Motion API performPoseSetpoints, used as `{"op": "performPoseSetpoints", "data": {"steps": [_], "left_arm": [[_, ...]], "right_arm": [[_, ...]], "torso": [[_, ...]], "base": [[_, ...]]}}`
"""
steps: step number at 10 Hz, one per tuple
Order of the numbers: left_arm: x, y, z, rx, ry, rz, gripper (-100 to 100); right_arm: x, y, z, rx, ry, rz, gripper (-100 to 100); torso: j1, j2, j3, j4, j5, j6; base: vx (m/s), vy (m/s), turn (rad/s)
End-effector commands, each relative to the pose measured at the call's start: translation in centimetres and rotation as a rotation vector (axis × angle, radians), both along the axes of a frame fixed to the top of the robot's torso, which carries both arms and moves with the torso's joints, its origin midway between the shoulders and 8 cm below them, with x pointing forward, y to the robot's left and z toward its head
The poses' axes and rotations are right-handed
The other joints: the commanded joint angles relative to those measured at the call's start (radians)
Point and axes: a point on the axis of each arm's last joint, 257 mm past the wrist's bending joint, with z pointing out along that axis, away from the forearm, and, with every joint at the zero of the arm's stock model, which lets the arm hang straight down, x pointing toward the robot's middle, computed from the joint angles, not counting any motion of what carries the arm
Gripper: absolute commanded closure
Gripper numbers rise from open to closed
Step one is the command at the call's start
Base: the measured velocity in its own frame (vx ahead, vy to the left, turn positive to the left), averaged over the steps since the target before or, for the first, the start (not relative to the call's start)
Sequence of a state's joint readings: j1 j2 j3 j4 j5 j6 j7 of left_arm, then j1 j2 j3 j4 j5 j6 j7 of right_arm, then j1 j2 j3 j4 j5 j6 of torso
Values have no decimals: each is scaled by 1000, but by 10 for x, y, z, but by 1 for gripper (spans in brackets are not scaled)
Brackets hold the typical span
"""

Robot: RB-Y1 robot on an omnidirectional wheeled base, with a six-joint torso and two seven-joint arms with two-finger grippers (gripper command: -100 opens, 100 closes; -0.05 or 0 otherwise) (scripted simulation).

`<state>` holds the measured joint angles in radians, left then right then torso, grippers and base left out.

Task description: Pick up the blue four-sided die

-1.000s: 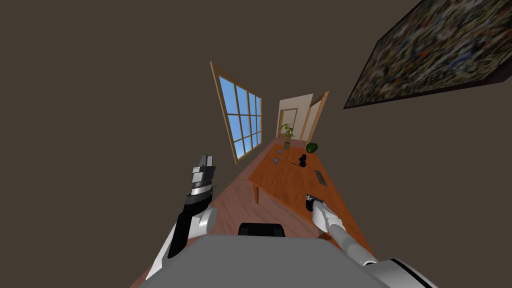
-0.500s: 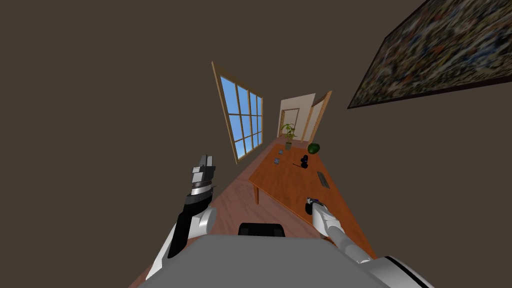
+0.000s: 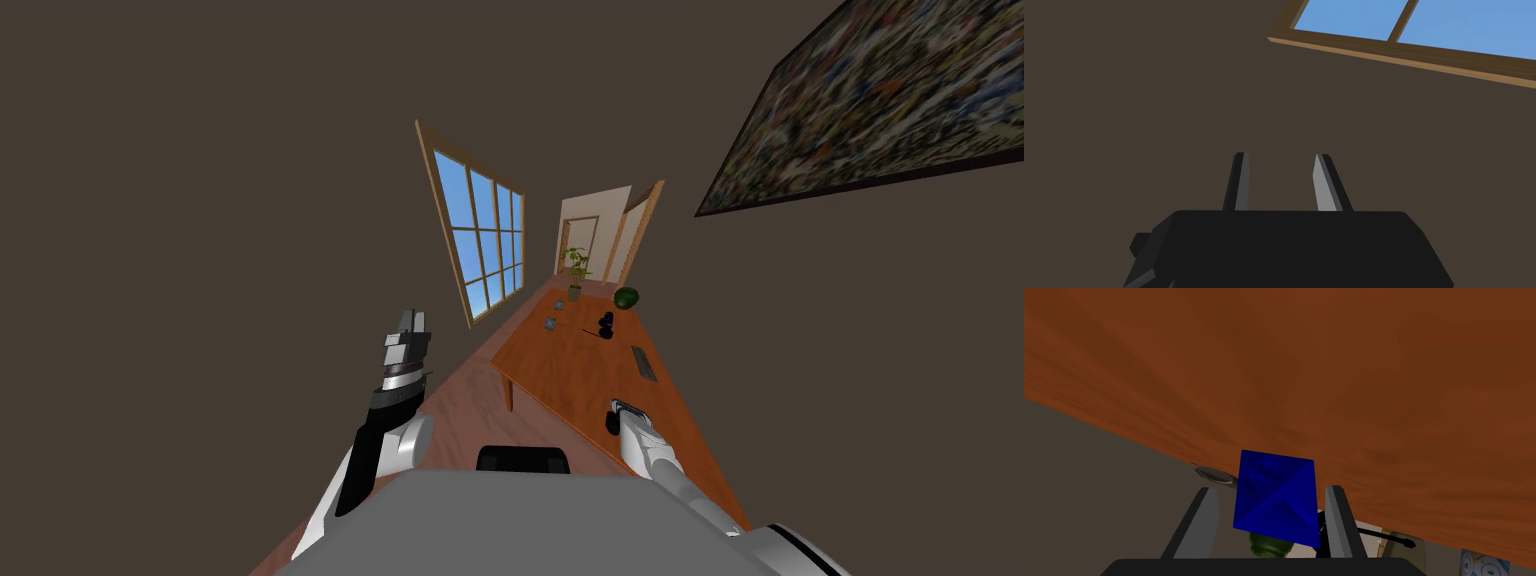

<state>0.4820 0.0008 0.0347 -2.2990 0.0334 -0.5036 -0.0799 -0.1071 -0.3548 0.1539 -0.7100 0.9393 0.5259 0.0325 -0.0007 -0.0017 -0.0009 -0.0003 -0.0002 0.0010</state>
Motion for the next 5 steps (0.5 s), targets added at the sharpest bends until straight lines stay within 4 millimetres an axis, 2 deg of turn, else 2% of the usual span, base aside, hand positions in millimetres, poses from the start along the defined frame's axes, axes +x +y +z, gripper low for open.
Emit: {"op": "performPoseSetpoints", "data": {"steps": [1,4,5], "left_arm": [[0,0,0,0,0,0,0],[0,0,0,0,0,0,0],[0,0,0,0,0,0,0]], "right_arm": [[0,0,0,0,0,0,100],[0,0,0,-1,0,0,100],[0,0,0,-1,0,0,0]], "torso": [[0,0,0,0,0,0],[1,1,1,0,0,0],[1,1,1,0,0,0]], "base": [[0,0,0],[0,0,0],[0,0,0]]}}
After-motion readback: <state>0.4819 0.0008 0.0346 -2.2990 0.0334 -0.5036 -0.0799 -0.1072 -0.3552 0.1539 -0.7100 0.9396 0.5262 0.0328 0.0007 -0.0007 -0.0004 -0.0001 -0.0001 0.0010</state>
